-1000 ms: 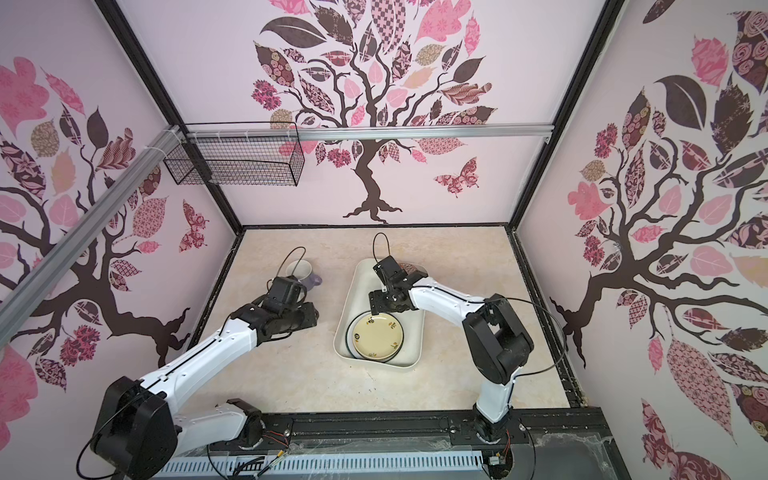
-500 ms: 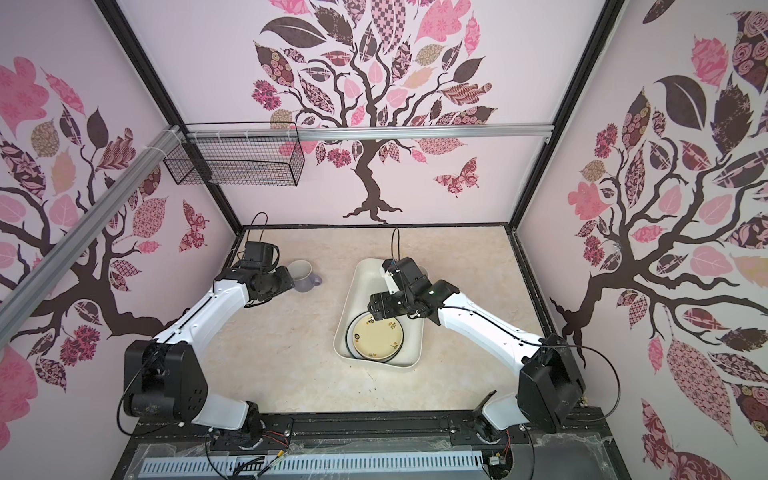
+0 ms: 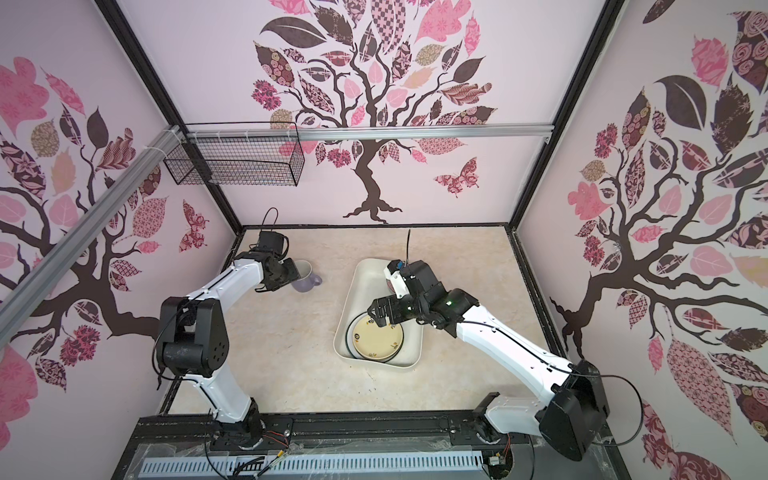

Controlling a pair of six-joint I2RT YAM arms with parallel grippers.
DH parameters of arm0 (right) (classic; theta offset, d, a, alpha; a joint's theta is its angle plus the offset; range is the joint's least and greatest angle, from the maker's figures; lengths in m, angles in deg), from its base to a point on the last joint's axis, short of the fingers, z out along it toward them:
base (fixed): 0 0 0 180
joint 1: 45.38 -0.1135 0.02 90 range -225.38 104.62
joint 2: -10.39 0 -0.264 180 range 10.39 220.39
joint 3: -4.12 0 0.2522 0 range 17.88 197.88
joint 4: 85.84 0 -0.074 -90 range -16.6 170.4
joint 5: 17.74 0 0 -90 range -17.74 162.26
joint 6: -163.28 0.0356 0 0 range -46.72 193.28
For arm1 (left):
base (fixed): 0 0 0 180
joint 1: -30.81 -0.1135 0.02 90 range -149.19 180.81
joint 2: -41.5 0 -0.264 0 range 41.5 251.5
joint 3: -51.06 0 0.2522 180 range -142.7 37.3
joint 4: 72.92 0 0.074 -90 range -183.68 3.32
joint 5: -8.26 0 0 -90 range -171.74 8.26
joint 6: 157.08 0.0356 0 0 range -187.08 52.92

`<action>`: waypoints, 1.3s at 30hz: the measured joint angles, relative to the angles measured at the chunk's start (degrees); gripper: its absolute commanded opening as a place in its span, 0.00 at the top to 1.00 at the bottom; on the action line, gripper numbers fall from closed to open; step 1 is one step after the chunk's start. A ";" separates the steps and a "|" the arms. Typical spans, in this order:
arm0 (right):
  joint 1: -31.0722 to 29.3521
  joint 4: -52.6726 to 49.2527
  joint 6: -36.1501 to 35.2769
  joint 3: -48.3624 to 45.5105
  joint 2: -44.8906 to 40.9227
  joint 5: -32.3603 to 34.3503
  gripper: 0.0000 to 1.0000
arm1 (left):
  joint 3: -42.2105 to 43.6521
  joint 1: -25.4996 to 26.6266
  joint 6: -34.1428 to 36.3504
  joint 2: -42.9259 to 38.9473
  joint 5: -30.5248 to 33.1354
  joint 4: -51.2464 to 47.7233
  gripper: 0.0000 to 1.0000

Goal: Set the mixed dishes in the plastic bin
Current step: 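Move the left gripper to the lavender mug and grasp it, then carry the lavender mug into the bin and lower it beside the bowl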

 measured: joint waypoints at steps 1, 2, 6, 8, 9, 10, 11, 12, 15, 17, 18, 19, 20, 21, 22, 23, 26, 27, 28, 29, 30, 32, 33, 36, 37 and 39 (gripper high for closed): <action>0.00 0.07 -0.02 -0.37 -0.22 -0.04 0.01 | -0.42 -0.04 0.02 0.87 0.07 -0.07 0.47; 0.00 0.07 -0.02 -0.68 -0.31 -0.07 0.01 | -0.90 -0.07 -0.02 1.90 0.17 -0.11 0.48; 0.00 0.09 -0.02 -1.16 -0.31 0.13 0.00 | -2.86 -0.22 -0.20 4.44 0.31 0.15 0.68; 0.00 0.09 -0.02 -1.16 -0.31 0.24 0.01 | -4.33 -0.26 -0.07 5.68 0.52 -0.33 0.76; 0.00 0.09 -0.02 -1.16 -0.31 0.33 0.00 | -5.20 -0.28 0.09 6.38 0.61 -0.66 0.80; 0.00 0.09 -0.02 -1.16 -0.31 0.35 0.01 | -5.84 -0.37 0.22 6.80 0.57 -0.92 0.82; 0.00 0.09 -0.02 -1.16 -0.31 0.37 0.00 | -6.36 -0.42 0.28 7.19 0.50 -1.03 0.84; 0.00 0.09 -0.02 -1.14 -0.31 0.42 0.01 | -6.75 -0.42 0.39 7.39 0.48 -1.25 0.87; 0.00 0.09 -0.02 -1.16 -0.31 0.55 0.00 | -7.19 -0.42 0.81 7.41 0.31 -2.75 0.95; 0.00 0.11 -0.02 -1.16 -0.31 0.57 0.01 | -7.80 -0.42 1.27 7.43 0.24 -3.45 0.98; 0.00 0.09 0.00 -1.16 -0.31 0.59 0.00 | -8.07 -0.39 1.51 7.50 0.17 -3.89 0.98; 0.00 0.11 -0.02 -1.16 -0.31 0.59 0.00 | -8.35 -0.39 1.66 7.56 0.04 -4.42 0.99; 0.00 0.11 0.00 -1.16 -0.31 0.59 0.01 | -8.61 -0.39 1.86 7.63 -0.26 -5.01 1.00; 0.00 0.11 0.00 -1.16 -0.31 0.59 0.00 | -8.79 -0.39 2.03 7.63 -0.50 -5.57 1.00; 0.00 0.11 0.00 -1.16 -0.31 0.59 0.01 | -9.05 -0.39 2.19 7.63 -0.76 -6.16 1.00; 0.00 0.11 0.00 -1.16 -0.31 0.59 0.00 | -9.38 -0.37 2.40 7.63 -1.09 -6.91 1.00; 0.00 0.31 0.04 -1.38 -0.31 0.79 0.01 | -10.43 -0.11 3.10 7.61 -1.62 -8.44 1.00; 0.00 0.31 0.07 -1.49 -0.31 0.87 0.00 | -10.78 0.13 3.39 7.58 -1.66 -8.98 1.00; 0.00 0.31 0.13 -1.57 -0.31 0.98 0.00 | -11.19 0.44 3.65 7.50 -1.70 -9.62 1.00; 0.00 0.35 0.22 -1.68 -0.31 1.03 0.01 | -11.58 0.94 3.93 7.28 -1.68 -10.32 1.00; 0.00 0.39 0.28 -1.79 -0.33 1.03 0.00 | -12.07 1.60 4.24 6.99 -1.60 -11.13 1.00; 0.00 0.48 0.48 -2.05 -0.35 1.09 0.00 | -13.11 3.37 5.03 6.08 -1.07 -12.74 1.00; 0.00 0.52 0.70 -2.29 -0.55 1.33 0.00 | -13.81 4.63 5.29 5.51 -0.52 -13.62 1.00; 0.00 0.52 1.18 -2.64 -1.31 1.81 0.00 | -17.03 8.96 6.16 3.80 0.48 -16.26 1.00; 0.00 0.55 1.36 -2.64 -1.62 1.88 0.00 | -18.32 10.32 6.40 3.43 0.70 -16.94 1.00; 0.00 0.59 1.57 -2.73 -2.54 2.10 0.01 | -21.27 13.53 6.64 2.73 1.31 -18.05 1.00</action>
